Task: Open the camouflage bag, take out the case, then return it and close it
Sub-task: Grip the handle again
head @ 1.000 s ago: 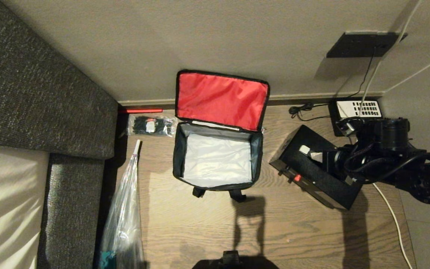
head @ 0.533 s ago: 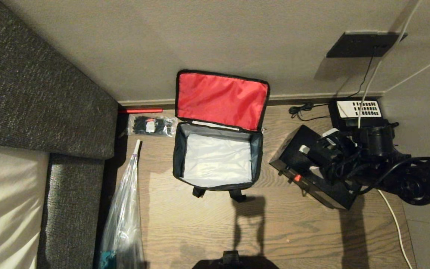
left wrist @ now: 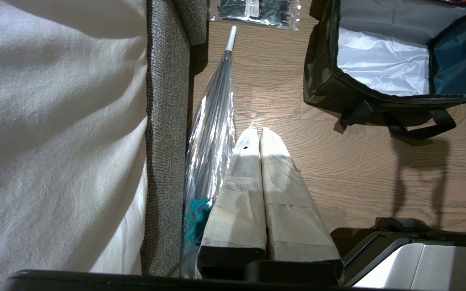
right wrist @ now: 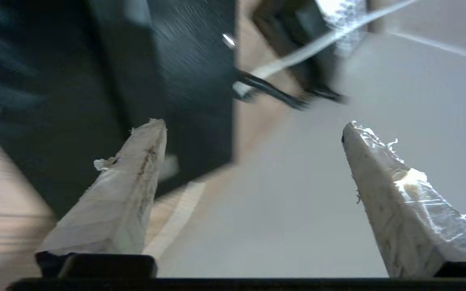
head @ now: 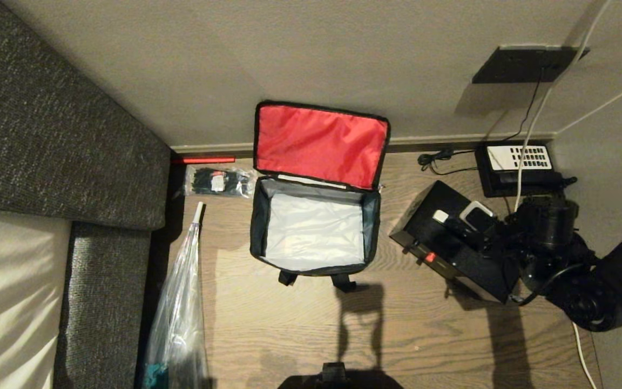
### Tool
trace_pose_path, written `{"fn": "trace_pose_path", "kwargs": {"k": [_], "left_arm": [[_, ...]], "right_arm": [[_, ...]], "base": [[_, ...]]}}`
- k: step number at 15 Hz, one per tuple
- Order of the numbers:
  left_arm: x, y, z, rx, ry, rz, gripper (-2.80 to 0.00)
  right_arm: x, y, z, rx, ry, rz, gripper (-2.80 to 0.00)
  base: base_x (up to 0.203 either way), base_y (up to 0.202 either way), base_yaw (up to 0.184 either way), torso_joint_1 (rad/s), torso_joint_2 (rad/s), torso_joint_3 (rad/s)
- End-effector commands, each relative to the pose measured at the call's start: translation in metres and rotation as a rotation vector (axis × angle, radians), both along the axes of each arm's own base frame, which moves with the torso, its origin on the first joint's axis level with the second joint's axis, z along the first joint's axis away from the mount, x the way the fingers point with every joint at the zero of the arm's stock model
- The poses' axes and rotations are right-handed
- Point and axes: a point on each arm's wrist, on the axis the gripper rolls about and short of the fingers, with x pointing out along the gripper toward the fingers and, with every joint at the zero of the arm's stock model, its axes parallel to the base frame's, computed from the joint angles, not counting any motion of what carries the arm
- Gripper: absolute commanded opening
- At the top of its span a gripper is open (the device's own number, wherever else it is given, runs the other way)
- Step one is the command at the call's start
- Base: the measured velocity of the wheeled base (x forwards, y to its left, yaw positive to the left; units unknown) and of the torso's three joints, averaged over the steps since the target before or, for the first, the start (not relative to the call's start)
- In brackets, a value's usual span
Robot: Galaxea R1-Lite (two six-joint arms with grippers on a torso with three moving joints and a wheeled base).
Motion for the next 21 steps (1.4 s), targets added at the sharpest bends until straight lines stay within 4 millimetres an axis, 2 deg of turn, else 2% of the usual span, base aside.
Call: {"fn": "trace_pose_path", "kwargs": {"k": [1,2,7,10,14,21], "left_arm": [[0.000,0.000,-0.001,-0.001,0.001,0.001,-2.80],[0.000,0.000,-0.001,-0.001,0.001,0.001,-2.80],[0.000,0.000,-0.001,-0.001,0.001,0.001,-2.80],[0.000,0.000,-0.001,-0.001,0.001,0.001,-2.80],[0.000,0.000,-0.001,-0.001,0.001,0.001,-2.80],[0.000,0.000,-0.001,-0.001,0.001,0.002,-2.80]], "right_arm": [[0.010,0.001,-0.030,-0.121,0.051,-0.105,0.00],[0.015,0.003,-0.032,-0.144,0.041,-0.141,0.00],[0.015,0.018,-0.024,-0.119,0.012,-0.106,0.00],[0.018,0.033,-0.018,-0.022,-0.023,-0.087,0.00],[0.020,0.043,-0.030,-0.012,-0.004,-0.070,0.00],[0.044,0.049,-0.043,0.003,-0.065,-0.115,0.00]], "base": [[0.000,0.000,0.000,0.000,0.00,0.000],[0.000,0.000,0.000,0.000,0.00,0.000],[0.000,0.000,0.000,0.000,0.00,0.000],[0.000,0.000,0.000,0.000,0.00,0.000],[0.000,0.000,0.000,0.000,0.00,0.000],[0.000,0.000,0.000,0.000,0.00,0.000]]}}
